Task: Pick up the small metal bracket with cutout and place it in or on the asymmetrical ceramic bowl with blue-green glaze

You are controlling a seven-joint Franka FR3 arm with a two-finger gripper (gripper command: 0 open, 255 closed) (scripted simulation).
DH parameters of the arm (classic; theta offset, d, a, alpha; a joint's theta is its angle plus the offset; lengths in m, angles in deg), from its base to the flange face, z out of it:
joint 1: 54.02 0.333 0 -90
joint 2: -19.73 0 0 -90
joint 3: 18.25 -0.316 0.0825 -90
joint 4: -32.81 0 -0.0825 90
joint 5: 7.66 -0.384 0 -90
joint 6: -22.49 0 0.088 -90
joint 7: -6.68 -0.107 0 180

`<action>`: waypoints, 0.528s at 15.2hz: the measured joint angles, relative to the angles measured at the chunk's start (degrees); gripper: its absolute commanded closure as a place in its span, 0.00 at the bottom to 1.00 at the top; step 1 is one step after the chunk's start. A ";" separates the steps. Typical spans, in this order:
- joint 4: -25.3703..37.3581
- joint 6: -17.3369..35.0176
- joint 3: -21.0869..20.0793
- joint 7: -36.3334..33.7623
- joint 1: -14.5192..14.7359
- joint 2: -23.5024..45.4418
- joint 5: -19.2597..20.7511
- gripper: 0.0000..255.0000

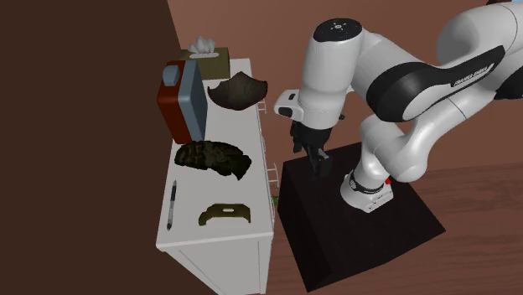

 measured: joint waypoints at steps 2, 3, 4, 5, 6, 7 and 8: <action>0.60 0.55 -0.19 -0.56 -0.02 0.93 -0.43 0.00; 1.60 1.36 -0.30 -1.26 -0.13 2.42 -0.98 0.00; 2.33 2.55 -0.39 -1.97 -0.27 3.99 -1.59 0.00; 3.53 3.57 -0.52 -2.82 -0.39 5.79 -2.27 0.00; 4.83 4.40 -0.49 -3.54 -0.57 7.47 -2.87 0.00; 5.96 5.90 -0.70 -4.44 -0.67 9.66 -3.58 0.00; 7.55 6.88 -1.07 -5.63 -0.68 11.70 -4.35 0.00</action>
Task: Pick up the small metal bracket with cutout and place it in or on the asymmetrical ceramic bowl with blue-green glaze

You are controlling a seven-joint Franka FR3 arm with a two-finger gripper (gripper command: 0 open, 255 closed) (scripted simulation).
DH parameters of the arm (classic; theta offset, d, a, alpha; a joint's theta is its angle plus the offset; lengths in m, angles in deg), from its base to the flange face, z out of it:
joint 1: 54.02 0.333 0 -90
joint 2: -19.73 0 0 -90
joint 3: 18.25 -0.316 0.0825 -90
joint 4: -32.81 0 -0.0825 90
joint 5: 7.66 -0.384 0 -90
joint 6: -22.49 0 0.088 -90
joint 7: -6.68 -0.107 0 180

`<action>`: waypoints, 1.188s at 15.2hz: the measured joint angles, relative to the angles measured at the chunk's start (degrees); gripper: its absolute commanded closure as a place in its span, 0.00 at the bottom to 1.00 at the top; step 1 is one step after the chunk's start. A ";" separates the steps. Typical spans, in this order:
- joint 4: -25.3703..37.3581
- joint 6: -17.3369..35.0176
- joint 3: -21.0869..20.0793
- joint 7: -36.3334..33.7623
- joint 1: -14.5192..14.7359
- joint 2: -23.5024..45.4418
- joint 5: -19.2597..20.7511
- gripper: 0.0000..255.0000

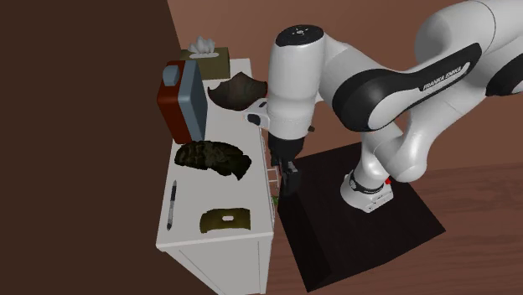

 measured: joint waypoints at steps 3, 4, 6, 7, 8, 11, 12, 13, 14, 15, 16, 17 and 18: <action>4.18 2.84 -0.29 -2.59 -0.29 5.45 -1.90 0.00; 5.69 3.87 -0.31 -3.33 -0.42 7.47 -2.48 0.00; 8.55 5.62 -0.32 -4.84 -0.61 11.04 -3.65 0.00; 10.22 6.39 -0.42 -5.75 -0.65 12.90 -4.20 0.00; 12.20 6.75 -0.36 -6.54 -0.77 14.70 -4.72 0.00; 15.61 8.37 -0.44 -8.29 -0.88 18.50 -5.87 0.00; 15.62 9.02 -0.50 -8.40 -0.85 19.03 -6.01 0.00; 15.35 9.68 -0.57 -8.43 -0.82 19.35 -6.10 0.00; 14.96 10.39 -0.68 -8.45 -0.75 19.64 -6.17 0.00; 14.32 11.15 -0.73 -8.34 -0.71 19.75 -6.25 0.00; 13.81 11.91 -0.85 -8.32 -0.64 19.96 -6.32 0.00; 13.19 12.70 -0.96 -8.29 -0.56 20.11 -6.39 0.00; 13.01 13.14 -1.06 -8.32 -0.50 20.35 -6.41 0.00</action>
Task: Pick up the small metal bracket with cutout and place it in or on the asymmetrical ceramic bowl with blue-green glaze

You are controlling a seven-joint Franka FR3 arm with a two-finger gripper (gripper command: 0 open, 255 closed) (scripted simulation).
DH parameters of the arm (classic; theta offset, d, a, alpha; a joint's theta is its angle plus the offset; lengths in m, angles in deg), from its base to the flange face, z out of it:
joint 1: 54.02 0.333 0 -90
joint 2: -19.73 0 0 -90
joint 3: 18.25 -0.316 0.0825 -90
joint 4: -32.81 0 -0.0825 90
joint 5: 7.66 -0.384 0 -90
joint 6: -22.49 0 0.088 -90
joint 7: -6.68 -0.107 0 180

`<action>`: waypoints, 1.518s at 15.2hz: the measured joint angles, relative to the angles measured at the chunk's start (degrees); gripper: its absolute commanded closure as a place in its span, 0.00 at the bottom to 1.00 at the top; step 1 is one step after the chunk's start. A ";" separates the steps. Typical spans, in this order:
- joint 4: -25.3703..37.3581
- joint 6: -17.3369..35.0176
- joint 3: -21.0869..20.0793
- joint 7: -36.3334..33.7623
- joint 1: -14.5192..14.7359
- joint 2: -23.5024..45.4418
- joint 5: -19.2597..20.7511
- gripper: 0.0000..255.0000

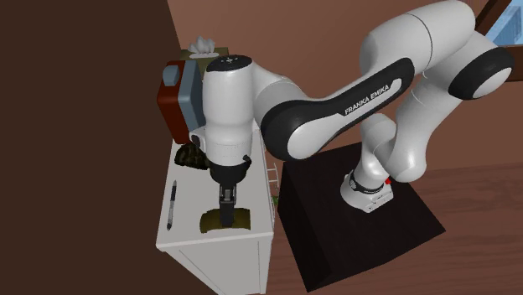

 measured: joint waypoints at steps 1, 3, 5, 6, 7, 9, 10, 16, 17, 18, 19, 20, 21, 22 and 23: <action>-0.15 0.25 -0.05 -0.02 0.04 0.08 -0.02 0.00; -0.44 0.56 -0.08 0.02 0.06 0.09 -0.05 0.00; -0.51 0.64 -0.09 0.02 0.06 0.08 -0.06 0.00; -0.52 0.65 -0.09 0.03 0.06 0.08 -0.06 0.00; -0.52 0.65 -0.09 0.03 0.06 0.08 -0.06 1.00; -0.52 0.65 -0.09 0.03 0.06 0.08 -0.06 1.00; -0.52 0.65 -0.09 0.03 0.06 0.08 -0.06 1.00; -0.50 0.68 -0.08 0.01 0.05 0.04 -0.05 1.00; -0.48 0.69 -0.07 0.01 0.04 0.02 -0.05 0.00; -0.48 0.69 -0.06 0.01 0.04 0.02 -0.04 0.00; 2.18 -0.94 -0.81 -1.40 0.20 1.68 1.71 0.00; 5.64 -3.51 -2.03 -3.66 0.61 3.79 4.61 0.00; 9.93 -6.53 -3.05 -5.75 1.04 6.42 7.60 0.00; 11.84 -7.79 -3.58 -6.93 1.36 7.86 9.24 0.00; 12.46 -8.03 -3.87 -7.58 1.58 8.66 10.10 0.00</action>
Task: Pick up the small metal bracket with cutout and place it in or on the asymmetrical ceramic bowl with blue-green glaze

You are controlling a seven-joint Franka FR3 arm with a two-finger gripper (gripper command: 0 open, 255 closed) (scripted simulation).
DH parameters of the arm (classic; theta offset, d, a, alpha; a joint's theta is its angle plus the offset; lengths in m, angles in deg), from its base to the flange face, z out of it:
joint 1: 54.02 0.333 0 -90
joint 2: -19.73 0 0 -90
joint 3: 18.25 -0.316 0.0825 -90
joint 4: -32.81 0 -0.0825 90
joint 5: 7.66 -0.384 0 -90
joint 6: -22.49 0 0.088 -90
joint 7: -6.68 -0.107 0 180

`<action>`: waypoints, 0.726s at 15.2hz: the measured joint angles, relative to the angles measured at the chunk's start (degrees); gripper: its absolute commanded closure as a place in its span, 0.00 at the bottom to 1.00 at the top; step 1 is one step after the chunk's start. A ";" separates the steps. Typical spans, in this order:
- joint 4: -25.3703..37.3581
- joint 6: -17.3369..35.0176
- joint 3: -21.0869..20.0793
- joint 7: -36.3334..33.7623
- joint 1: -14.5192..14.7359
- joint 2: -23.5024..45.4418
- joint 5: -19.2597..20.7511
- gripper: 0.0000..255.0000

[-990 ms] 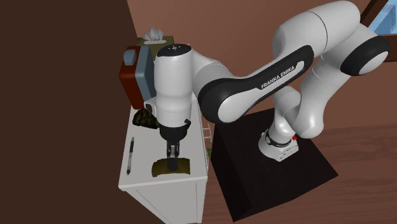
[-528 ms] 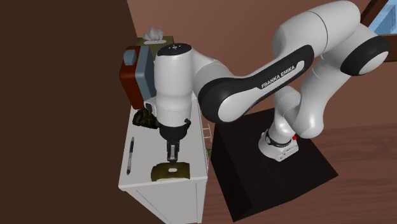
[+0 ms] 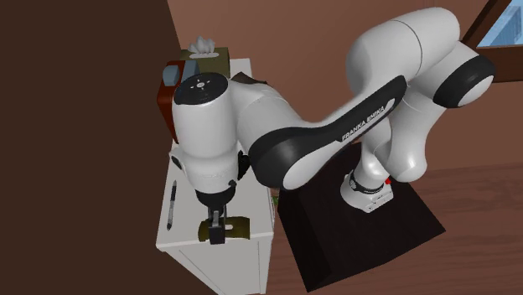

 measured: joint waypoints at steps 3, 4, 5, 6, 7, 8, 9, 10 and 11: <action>-0.82 1.31 -0.24 -0.46 0.20 0.88 0.77 0.00; -1.28 1.91 -0.29 -0.51 0.25 1.04 0.83 0.00; -1.88 2.65 -0.30 -0.47 0.26 1.21 0.87 0.00; -2.57 3.28 -0.32 -0.45 0.27 1.16 0.85 0.00; -2.84 3.58 -0.35 -0.48 0.30 1.19 0.86 0.00; -2.92 3.71 -0.36 -0.50 0.32 1.23 0.86 0.00; -2.98 3.80 -0.37 -0.50 0.32 1.25 0.87 0.00; -3.03 3.85 -0.37 -0.50 0.32 1.25 0.87 0.00; -3.05 3.88 -0.37 -0.50 0.32 1.25 0.87 0.00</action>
